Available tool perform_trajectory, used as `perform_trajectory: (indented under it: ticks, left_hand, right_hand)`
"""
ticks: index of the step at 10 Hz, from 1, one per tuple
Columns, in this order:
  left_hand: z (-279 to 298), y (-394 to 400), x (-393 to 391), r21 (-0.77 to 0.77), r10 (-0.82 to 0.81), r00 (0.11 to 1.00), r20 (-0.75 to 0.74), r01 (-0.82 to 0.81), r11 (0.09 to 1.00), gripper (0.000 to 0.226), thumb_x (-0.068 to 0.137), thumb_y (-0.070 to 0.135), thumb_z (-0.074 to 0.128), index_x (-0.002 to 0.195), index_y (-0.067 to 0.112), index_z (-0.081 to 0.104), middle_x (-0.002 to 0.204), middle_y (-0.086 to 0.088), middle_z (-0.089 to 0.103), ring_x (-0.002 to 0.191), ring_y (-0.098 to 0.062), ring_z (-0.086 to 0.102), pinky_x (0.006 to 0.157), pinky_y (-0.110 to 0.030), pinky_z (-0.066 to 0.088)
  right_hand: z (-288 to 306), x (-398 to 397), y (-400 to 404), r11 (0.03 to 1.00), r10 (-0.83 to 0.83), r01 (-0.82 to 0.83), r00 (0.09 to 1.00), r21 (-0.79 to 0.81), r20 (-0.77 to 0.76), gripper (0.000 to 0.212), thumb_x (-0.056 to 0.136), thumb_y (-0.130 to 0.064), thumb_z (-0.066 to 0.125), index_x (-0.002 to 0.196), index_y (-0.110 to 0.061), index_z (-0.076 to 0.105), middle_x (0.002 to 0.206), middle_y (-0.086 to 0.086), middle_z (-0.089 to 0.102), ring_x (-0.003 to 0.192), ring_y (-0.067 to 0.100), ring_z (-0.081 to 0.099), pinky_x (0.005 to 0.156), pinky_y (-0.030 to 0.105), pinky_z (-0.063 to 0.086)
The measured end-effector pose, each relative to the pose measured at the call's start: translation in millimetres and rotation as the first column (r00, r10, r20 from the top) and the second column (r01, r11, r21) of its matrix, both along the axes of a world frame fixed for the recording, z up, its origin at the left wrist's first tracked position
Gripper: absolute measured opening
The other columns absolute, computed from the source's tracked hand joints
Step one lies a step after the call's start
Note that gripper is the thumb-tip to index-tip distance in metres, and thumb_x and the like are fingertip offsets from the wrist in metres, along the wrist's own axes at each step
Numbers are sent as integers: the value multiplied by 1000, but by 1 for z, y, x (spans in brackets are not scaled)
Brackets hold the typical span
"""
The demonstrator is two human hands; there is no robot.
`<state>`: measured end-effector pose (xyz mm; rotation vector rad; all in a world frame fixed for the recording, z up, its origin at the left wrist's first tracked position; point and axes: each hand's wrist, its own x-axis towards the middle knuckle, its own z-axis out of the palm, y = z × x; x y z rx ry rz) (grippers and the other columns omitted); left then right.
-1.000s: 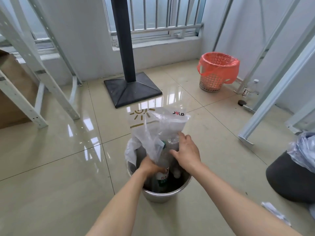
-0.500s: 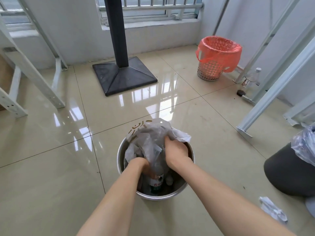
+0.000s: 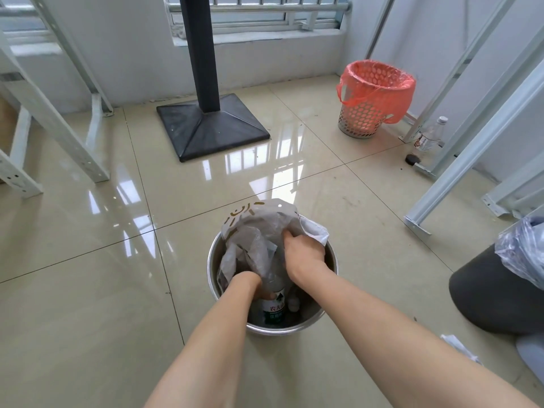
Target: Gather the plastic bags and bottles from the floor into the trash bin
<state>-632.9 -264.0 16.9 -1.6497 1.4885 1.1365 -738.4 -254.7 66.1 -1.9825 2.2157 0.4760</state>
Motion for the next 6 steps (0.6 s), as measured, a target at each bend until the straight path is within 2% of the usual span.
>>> perform_trajectory:
  ticks: [1,2,3,4,5,6]
  left_hand:
    - [11,13,-1,-167,-38,999,-7,37,985,84,84,55,61,151,16,30,152,-9,40,139,-32,38,113,-37,31]
    - [32,24,0,-306,-172,984,43,177,936,65,87,45,62,143,17,44,144,-7,52,132,-28,49,108,-36,40]
    - [59,30,4,-404,-297,946,127,323,856,42,93,29,54,132,11,57,136,-9,59,126,-28,56,104,-35,43]
    - [91,34,8,-556,-356,921,158,381,739,33,93,24,51,120,11,63,119,-11,69,111,-30,64,89,-37,49]
    - [126,44,16,-722,-343,926,159,346,600,21,92,27,55,107,13,62,106,-7,71,98,-29,67,67,-31,46]
    - [150,49,25,-808,-286,957,47,204,553,17,91,30,52,89,15,59,100,-7,70,95,-29,66,66,-31,43]
  right_hand:
    - [10,-3,9,999,-43,43,999,9,26,52,91,-12,54,139,-18,33,115,11,65,103,30,65,65,33,44]
    - [18,-5,19,996,-91,91,994,9,66,66,91,-14,54,148,-17,20,117,13,65,104,30,65,72,34,50]
    - [28,-4,33,993,-119,120,985,4,128,77,92,-14,55,151,-15,6,122,14,62,109,31,63,82,37,52]
    - [41,-6,42,988,-150,155,974,-19,169,74,91,-16,59,149,-17,12,128,18,56,114,33,60,85,39,52]
    - [64,-2,55,991,-126,133,980,-33,153,55,91,-14,58,138,-11,31,127,21,54,115,35,58,86,39,52]
    - [87,1,60,992,-70,85,986,-94,154,35,91,-7,51,126,-6,43,124,21,56,112,36,59,84,40,52]
